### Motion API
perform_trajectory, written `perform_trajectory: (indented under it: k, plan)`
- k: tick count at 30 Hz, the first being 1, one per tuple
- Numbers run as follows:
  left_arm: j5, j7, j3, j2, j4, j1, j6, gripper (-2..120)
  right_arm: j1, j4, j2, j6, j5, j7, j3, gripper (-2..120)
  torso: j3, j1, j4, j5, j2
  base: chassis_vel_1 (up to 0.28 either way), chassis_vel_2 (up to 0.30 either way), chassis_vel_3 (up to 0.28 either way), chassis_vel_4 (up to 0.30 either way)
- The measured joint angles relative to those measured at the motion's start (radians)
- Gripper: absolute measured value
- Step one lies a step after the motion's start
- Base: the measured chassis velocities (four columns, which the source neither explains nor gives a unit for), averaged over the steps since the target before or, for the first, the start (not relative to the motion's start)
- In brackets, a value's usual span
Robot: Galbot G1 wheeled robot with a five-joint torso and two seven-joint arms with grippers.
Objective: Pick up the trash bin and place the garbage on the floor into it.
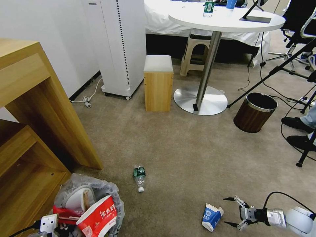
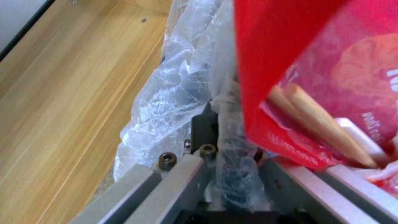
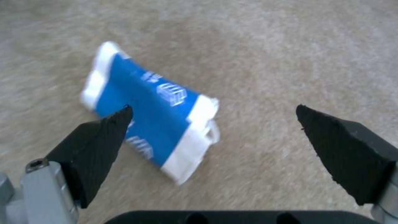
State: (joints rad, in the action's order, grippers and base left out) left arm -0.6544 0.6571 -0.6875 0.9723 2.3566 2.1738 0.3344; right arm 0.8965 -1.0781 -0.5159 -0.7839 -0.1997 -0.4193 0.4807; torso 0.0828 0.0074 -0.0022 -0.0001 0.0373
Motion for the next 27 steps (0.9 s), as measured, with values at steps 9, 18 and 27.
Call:
perform_trajectory:
  k: [9,18,27]
  plan:
    - [0.003,-0.002,-0.001,-0.002,-0.007,-0.003,-0.003,0,-0.015,0.020,-0.056,0.025,-0.004,0.027,0.010,100,0.000,0.000,0.0000,0.0000,0.000,0.000,0.000,0.000,0.000]
    - [0.023,-0.008,0.000,0.003,-0.011,0.003,-0.004,0,0.002,0.083,-0.124,0.021,-0.008,0.012,0.025,100,0.000,0.000,0.0000,-0.0004,0.000,0.000,0.000,0.000,0.000]
    - [0.034,-0.011,-0.002,0.001,-0.008,0.000,-0.004,0,0.016,0.048,-0.091,0.011,-0.024,-0.009,0.021,100,0.000,0.000,-0.0003,-0.0002,0.000,0.000,0.000,0.000,0.000]
